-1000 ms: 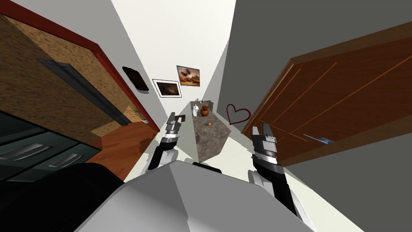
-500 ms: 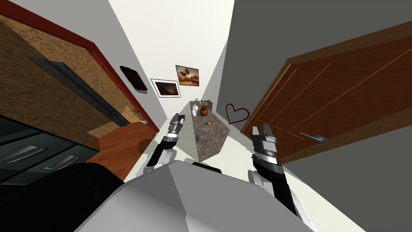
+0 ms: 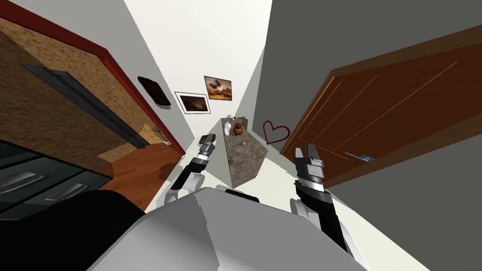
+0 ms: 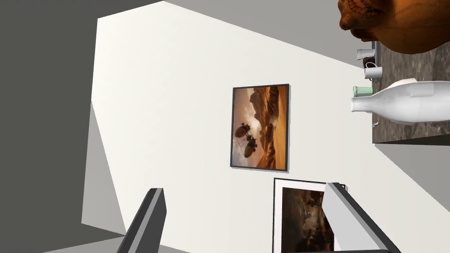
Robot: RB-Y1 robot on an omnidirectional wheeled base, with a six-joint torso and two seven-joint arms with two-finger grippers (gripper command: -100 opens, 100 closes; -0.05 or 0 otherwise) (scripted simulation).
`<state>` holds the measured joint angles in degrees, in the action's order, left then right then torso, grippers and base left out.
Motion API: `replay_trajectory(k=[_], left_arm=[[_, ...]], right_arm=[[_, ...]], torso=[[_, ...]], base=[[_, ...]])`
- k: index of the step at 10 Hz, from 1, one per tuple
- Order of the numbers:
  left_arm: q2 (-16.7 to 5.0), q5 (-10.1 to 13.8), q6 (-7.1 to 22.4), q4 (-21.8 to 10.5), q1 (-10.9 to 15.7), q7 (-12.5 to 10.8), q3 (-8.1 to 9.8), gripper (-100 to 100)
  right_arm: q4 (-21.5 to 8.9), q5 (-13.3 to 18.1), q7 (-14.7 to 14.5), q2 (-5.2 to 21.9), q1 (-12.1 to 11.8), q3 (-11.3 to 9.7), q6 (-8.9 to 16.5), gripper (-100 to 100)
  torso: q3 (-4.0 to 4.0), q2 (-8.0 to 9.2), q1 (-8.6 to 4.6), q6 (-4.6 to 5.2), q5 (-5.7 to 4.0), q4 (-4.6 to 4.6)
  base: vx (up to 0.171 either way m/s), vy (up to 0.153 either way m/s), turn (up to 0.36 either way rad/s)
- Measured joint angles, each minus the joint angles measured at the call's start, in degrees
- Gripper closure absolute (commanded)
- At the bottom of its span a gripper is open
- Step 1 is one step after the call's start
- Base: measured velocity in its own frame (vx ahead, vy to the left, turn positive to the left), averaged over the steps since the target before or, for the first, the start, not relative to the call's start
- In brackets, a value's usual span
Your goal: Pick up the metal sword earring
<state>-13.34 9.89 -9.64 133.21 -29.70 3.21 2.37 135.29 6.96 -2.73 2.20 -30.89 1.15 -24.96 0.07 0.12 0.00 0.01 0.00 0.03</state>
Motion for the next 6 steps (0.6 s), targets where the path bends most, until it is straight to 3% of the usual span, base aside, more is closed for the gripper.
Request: replay_trajectory(k=[6], left_arm=[[-7.45, 3.09, 10.2, -2.11, 1.63, -0.93, 0.02, -100]], right_arm=[[0.0, 0.0, 0.0, 0.0, 0.0, 0.0, 0.0, 0]], torso=[[0.0, 0.0, 0.01, 0.01, 0.0, 0.0]], base=[[-0.033, -0.001, -0.068]])
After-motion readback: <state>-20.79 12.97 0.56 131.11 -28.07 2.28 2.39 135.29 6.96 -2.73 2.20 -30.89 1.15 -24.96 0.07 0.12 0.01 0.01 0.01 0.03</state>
